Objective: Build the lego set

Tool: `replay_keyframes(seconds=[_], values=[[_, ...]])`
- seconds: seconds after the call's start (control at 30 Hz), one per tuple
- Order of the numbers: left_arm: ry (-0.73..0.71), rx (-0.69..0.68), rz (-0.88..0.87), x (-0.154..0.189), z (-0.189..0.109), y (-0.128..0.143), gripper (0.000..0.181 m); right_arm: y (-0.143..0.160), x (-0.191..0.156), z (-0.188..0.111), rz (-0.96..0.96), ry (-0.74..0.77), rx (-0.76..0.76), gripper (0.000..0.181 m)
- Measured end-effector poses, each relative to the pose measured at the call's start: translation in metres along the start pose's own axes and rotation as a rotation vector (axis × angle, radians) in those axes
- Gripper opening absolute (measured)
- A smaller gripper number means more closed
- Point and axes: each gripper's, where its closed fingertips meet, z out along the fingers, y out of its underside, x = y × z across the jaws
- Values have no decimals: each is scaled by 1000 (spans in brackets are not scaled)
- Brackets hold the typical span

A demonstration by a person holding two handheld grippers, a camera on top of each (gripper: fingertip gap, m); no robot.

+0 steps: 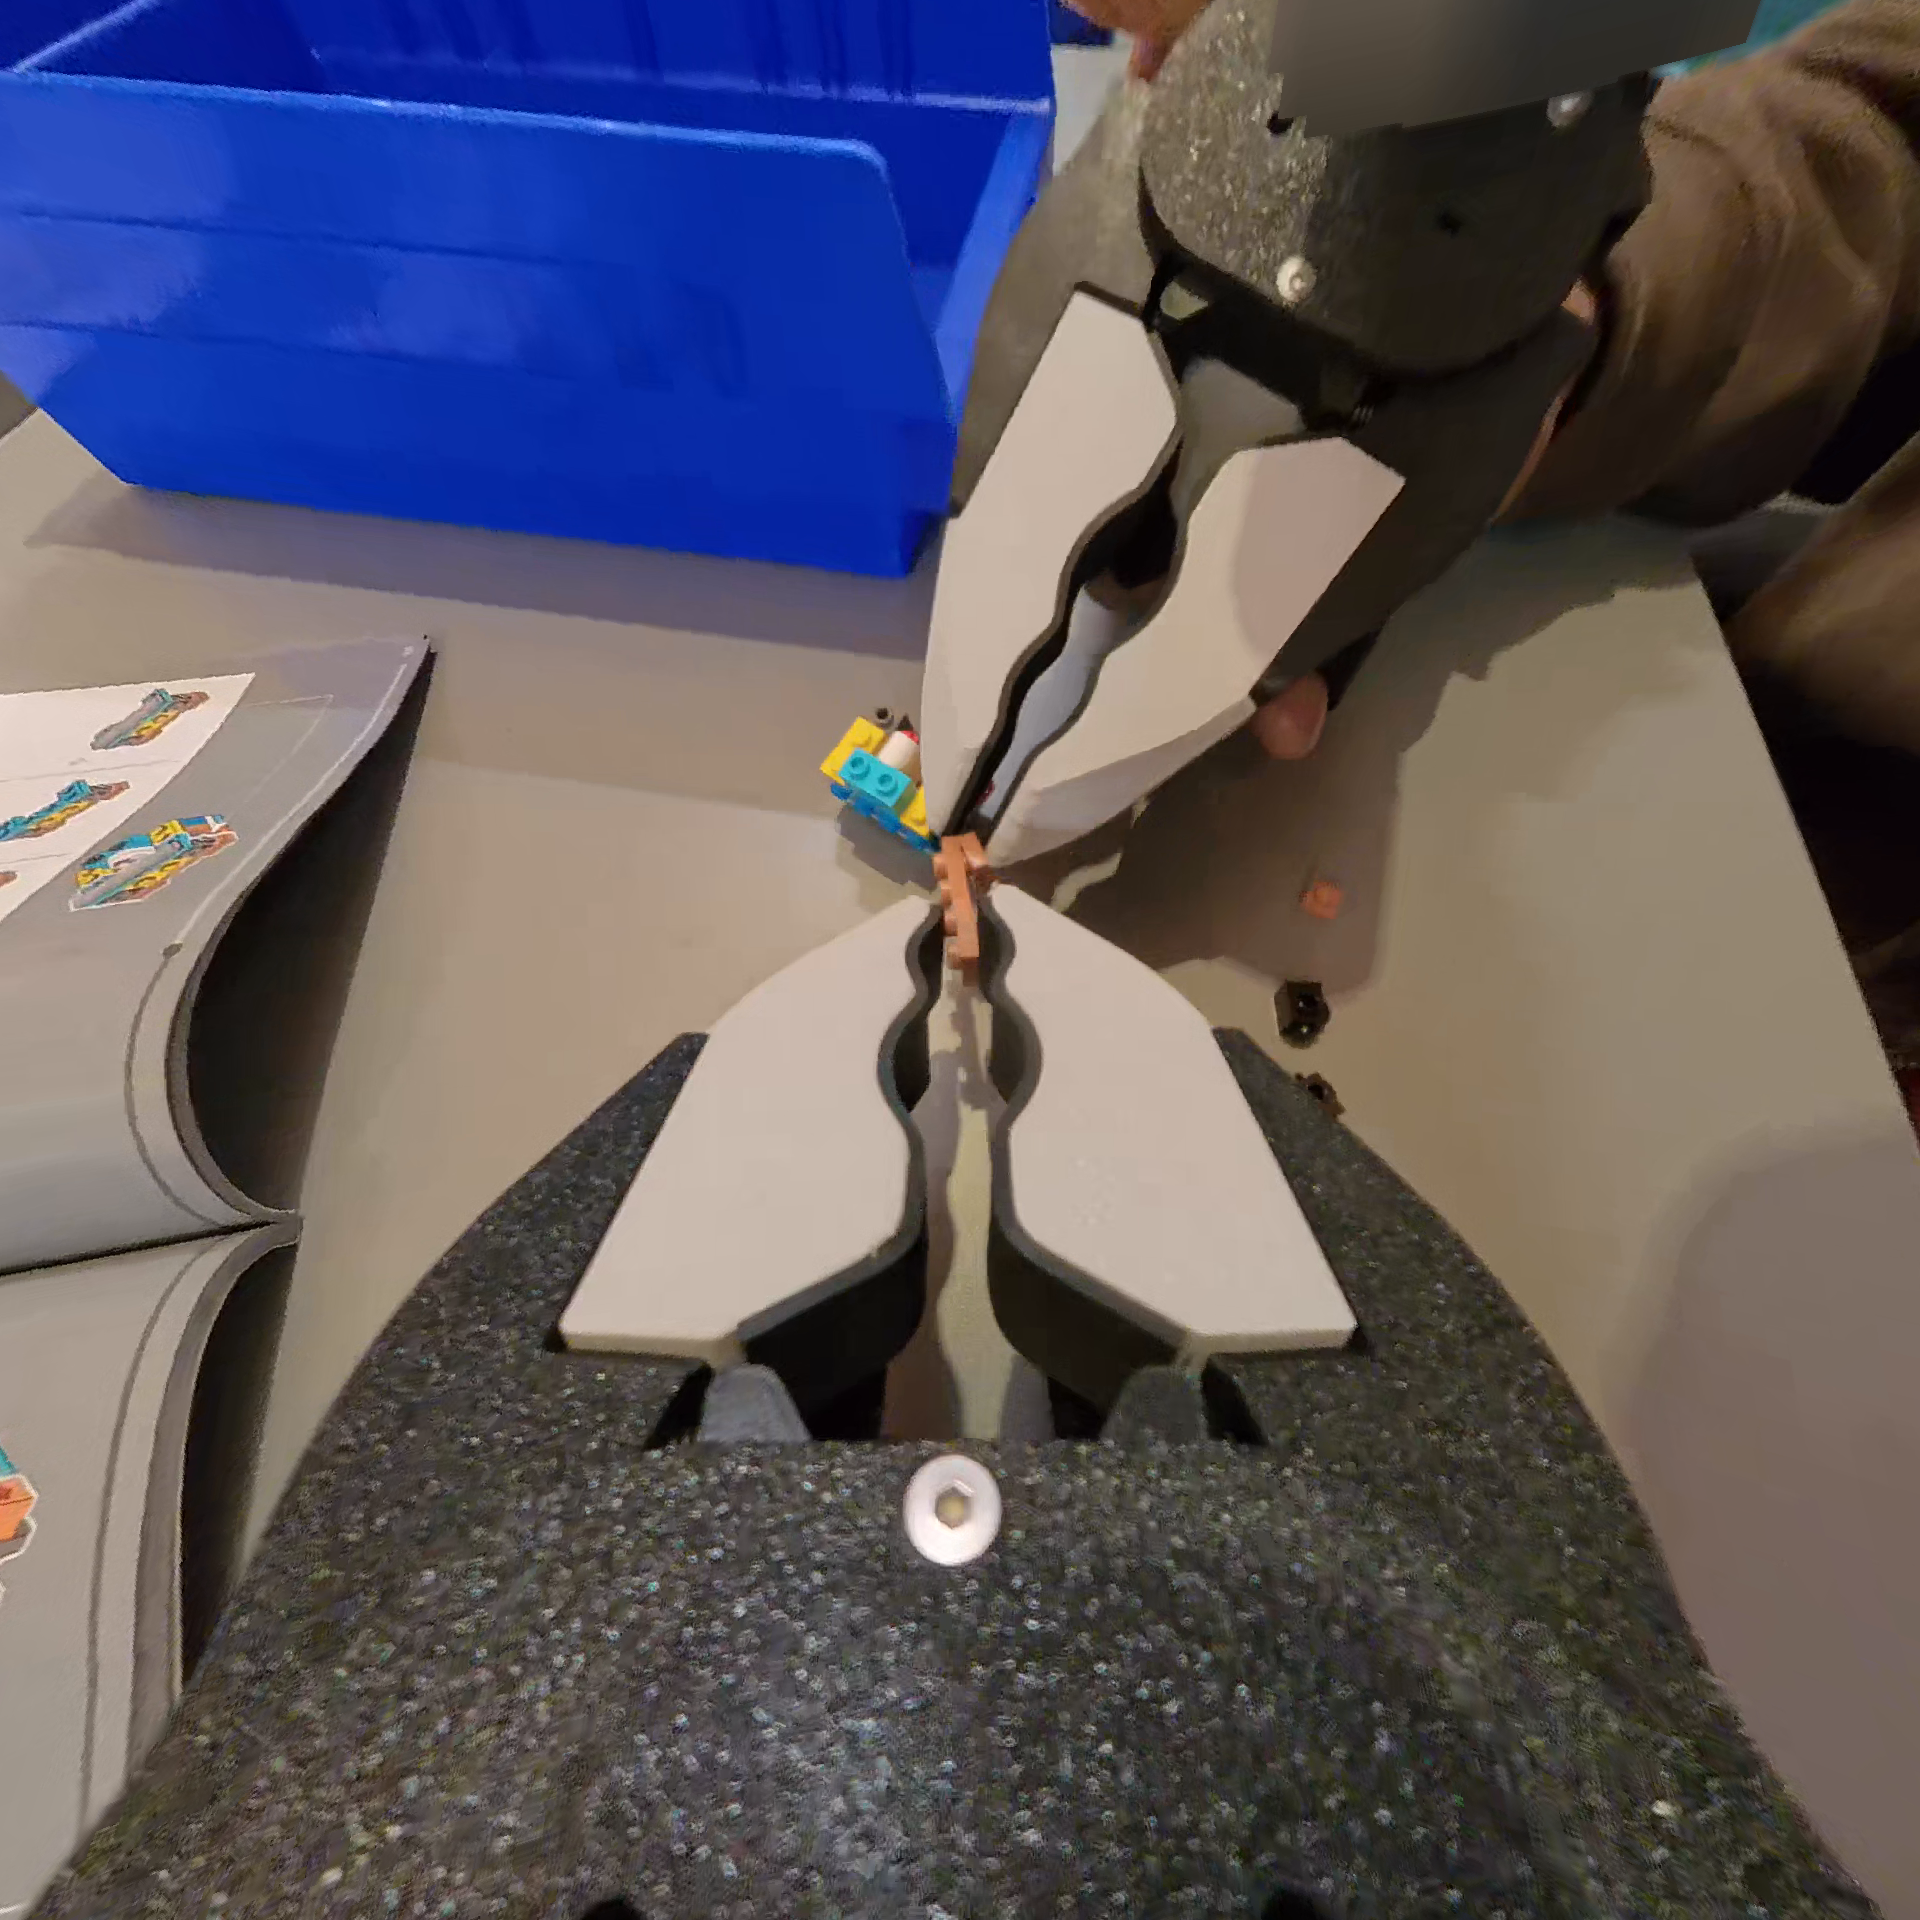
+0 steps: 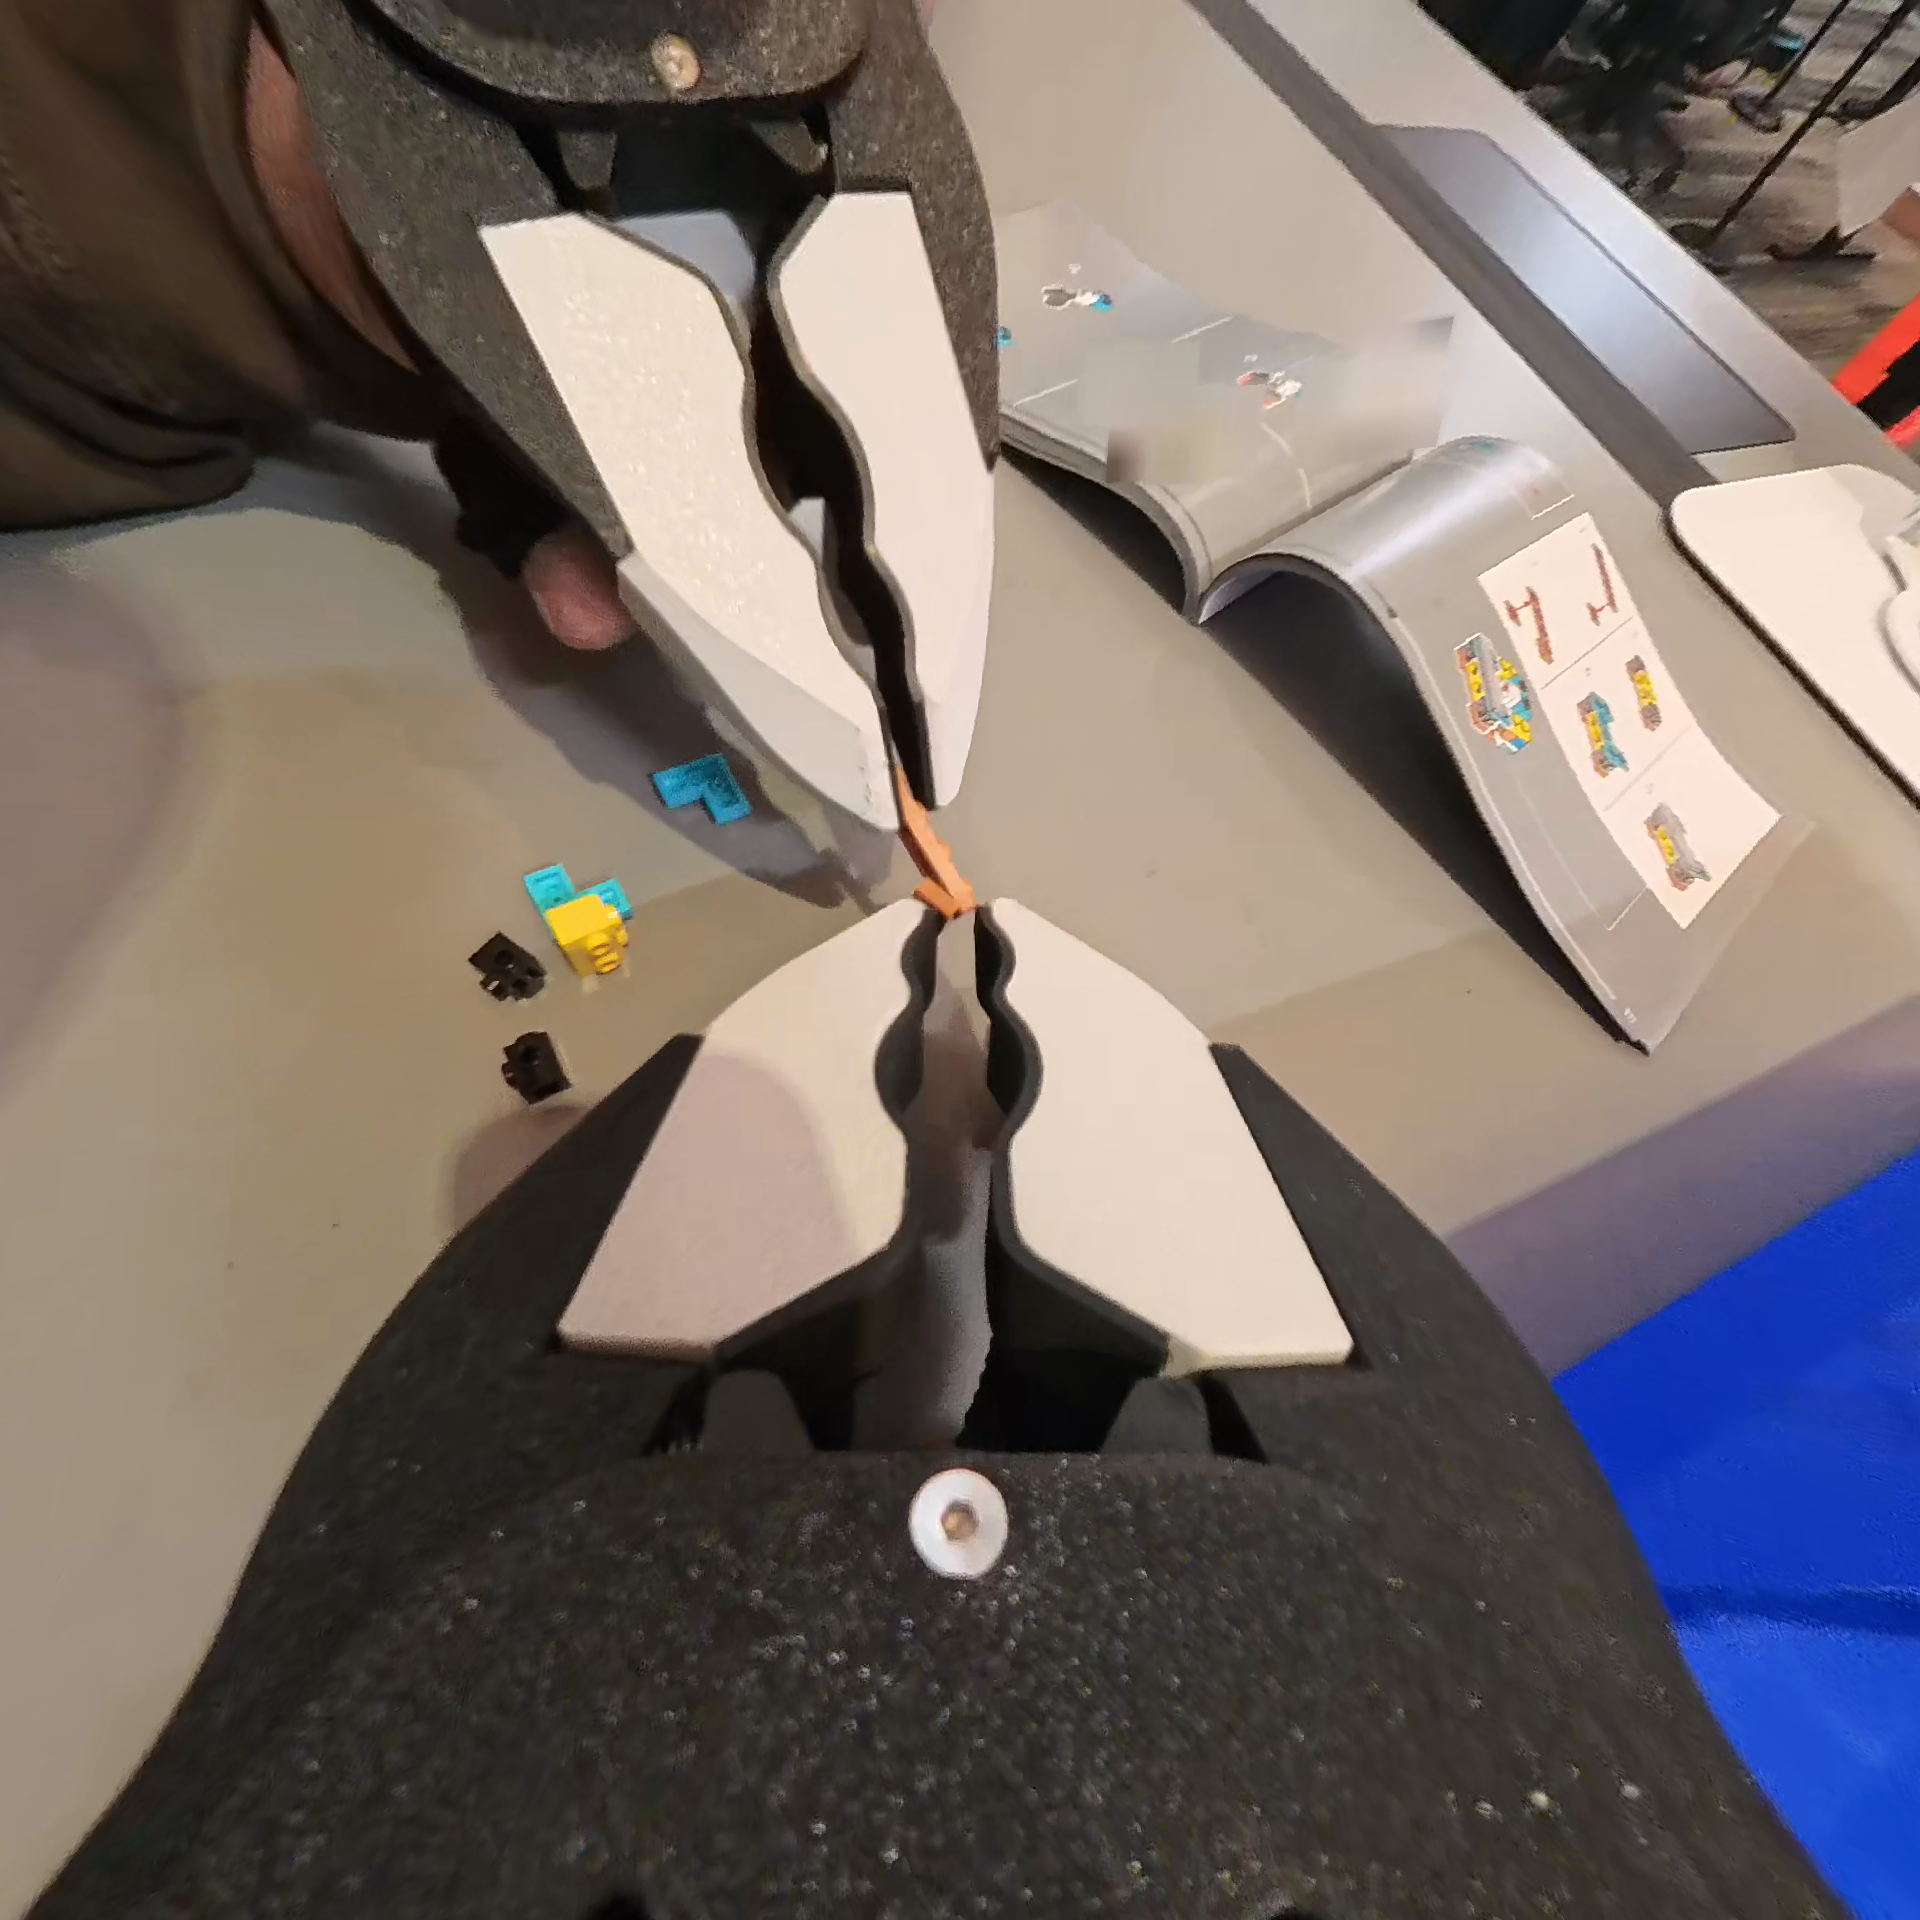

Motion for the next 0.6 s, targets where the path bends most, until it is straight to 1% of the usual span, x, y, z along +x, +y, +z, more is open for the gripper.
replay_keyframes(seconds=[0.13, 0.3, 0.47, 0.5, 0.53, 0.6], values=[[13, 44, -48, -2, -2, -5, 6, -4, 4, -3, 15, 12, 27, 2], [5, 54, -49, -2, -1, -6, 7, -3, 8, -3, 25, 36, 31, 6], [2, 94, -53, 0, -3, -14, 8, -9, 14, -7, 56, 56, 76, 7], [14, 106, -52, 2, -3, -17, 7, -11, 15, -8, 65, 58, 89, 6], [37, 123, -48, 6, -3, -20, 0, -12, 17, -9, 72, 67, 100, 3], [46, 134, -53, 9, -2, -22, 0, -13, 20, -11, 79, 75, 111, 0]])
